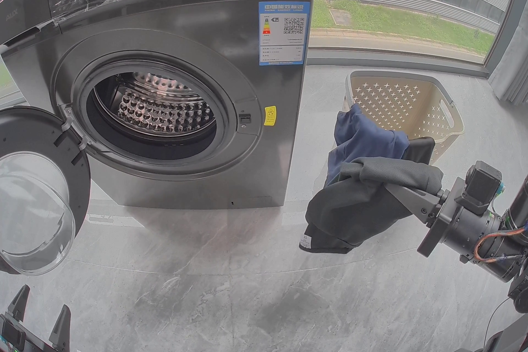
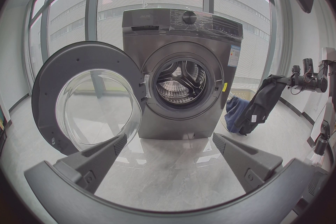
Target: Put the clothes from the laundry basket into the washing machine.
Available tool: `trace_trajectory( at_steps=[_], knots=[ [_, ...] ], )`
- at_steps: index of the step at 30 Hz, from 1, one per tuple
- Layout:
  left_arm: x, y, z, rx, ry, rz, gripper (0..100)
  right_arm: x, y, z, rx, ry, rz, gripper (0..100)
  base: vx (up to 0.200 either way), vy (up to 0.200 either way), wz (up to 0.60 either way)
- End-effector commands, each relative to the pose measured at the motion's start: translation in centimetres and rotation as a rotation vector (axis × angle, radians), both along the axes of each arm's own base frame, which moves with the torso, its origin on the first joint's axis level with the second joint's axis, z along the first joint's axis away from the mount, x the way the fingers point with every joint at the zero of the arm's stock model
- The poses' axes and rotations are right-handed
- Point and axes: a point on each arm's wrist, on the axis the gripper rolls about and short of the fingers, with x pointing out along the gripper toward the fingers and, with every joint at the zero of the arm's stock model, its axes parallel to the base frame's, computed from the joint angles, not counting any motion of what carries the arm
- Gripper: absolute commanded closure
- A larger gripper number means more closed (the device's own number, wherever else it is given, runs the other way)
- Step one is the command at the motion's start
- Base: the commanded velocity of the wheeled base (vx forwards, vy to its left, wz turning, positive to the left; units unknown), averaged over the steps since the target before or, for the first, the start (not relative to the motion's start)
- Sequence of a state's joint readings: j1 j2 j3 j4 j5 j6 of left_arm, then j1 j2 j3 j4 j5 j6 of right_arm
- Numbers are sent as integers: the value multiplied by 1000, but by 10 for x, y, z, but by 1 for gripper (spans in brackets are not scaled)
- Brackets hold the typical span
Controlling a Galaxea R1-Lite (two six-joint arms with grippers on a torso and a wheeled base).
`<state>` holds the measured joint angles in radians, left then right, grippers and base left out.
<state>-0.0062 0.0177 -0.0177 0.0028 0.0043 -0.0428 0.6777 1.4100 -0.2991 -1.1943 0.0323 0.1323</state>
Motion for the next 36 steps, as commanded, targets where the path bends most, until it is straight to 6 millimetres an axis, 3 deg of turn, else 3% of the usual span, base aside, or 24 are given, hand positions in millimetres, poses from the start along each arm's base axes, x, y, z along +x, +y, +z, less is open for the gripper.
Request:
trace_trajectory(
  at_steps=[1, 9, 18, 33, 36],
  knots=[
    [0, 0, -4, 0, 6, 0, 0, -1, -2, -1, 9, 8, -19, 100, 0, 0, 0],
    [0, 0, -4, 1, 5, 2, 0, -2, -4, -1, 71, 51, -37, 100, -150, 0, 0],
    [0, 0, -4, 1, 5, 2, 0, -1, -7, 6, 118, 48, -53, 100, 0, 0, 0],
    [0, 0, -4, 0, 5, 2, 0, 8, -14, -1, 111, 81, -86, 100, 0, 200, 0],
    [0, 0, -4, 1, 5, 2, 0, 8, -14, -1, 107, 80, -88, 100, 0, 0, 0]
  ],
)
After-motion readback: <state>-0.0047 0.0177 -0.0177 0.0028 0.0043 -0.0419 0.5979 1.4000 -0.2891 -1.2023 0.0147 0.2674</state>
